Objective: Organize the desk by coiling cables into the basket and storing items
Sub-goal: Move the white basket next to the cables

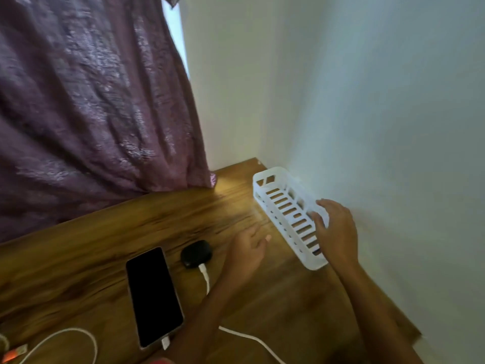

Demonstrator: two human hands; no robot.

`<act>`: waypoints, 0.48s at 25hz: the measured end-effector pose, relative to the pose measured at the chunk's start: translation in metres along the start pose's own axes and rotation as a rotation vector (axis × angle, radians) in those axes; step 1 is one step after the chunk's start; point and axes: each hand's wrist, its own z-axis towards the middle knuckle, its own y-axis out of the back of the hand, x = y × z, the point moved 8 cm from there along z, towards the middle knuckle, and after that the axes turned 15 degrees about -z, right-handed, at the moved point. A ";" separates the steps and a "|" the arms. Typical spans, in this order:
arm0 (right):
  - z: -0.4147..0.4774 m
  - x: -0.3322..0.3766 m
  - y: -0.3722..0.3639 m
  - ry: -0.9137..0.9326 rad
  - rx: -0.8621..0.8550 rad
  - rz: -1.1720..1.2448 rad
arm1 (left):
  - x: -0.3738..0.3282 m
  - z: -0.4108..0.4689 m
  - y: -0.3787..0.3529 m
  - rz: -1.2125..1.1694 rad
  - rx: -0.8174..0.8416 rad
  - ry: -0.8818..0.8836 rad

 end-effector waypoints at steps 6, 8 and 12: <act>0.006 -0.018 -0.003 -0.021 0.136 -0.259 | 0.009 0.026 -0.065 -0.312 -0.026 0.220; 0.007 -0.019 -0.012 -0.011 0.161 -0.277 | 0.014 0.032 -0.072 -0.326 -0.072 0.254; 0.007 -0.023 -0.019 -0.012 0.242 -0.280 | 0.020 0.033 -0.074 -0.367 -0.120 0.300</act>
